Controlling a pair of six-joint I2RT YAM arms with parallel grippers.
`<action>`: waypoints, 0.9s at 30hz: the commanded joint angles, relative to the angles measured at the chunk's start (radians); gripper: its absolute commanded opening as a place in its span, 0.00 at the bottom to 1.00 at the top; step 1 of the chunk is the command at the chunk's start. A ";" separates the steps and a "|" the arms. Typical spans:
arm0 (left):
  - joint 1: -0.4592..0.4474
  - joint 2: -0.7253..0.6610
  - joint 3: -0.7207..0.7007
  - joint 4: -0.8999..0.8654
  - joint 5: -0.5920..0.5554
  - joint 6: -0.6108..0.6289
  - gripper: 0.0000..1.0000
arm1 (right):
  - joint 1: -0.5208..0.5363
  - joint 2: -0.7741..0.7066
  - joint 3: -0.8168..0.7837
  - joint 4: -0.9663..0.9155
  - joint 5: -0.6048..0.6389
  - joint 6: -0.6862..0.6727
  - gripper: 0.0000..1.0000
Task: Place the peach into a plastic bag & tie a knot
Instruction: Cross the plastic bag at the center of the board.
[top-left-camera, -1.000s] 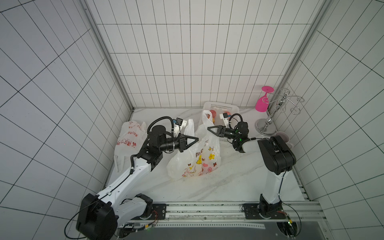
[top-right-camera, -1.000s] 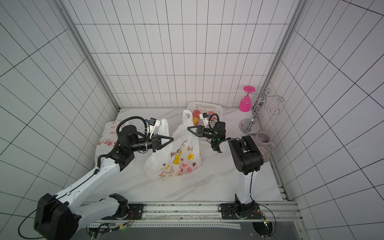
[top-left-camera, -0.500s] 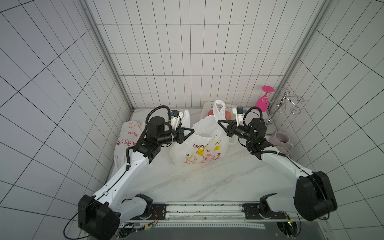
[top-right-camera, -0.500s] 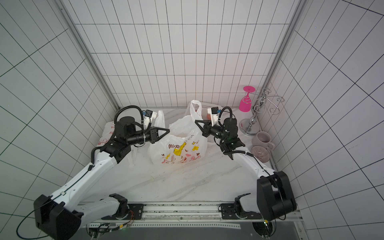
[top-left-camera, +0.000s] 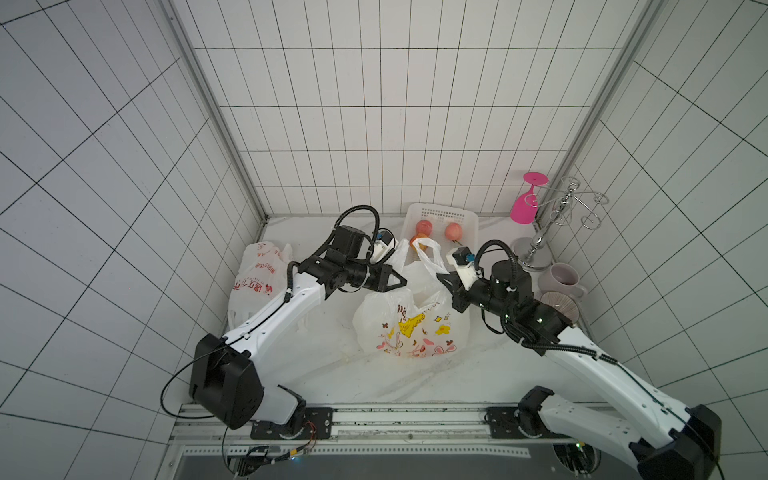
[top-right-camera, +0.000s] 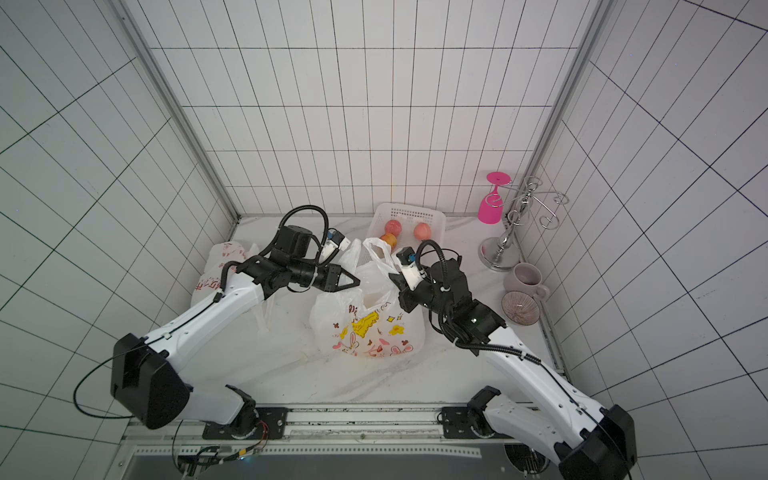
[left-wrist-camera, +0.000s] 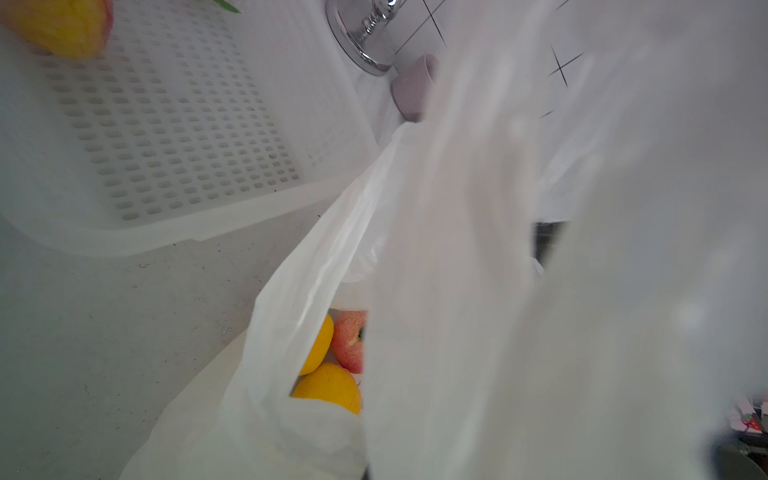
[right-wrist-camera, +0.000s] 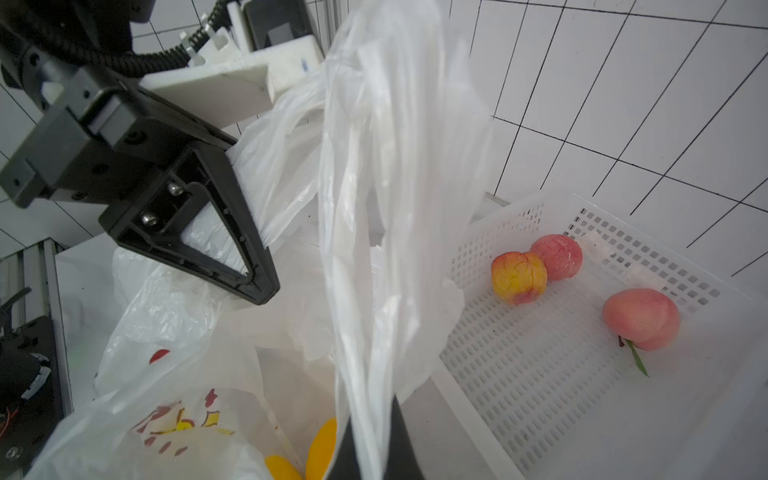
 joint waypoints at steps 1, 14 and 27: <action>0.001 0.031 0.031 -0.015 0.089 0.081 0.04 | 0.052 -0.040 -0.061 -0.024 0.096 -0.145 0.00; -0.016 0.060 0.043 0.029 0.184 0.132 0.14 | 0.141 0.034 -0.053 0.013 0.093 -0.307 0.00; -0.014 0.006 -0.041 0.091 0.212 0.180 0.37 | 0.140 0.050 -0.052 0.013 0.071 -0.317 0.00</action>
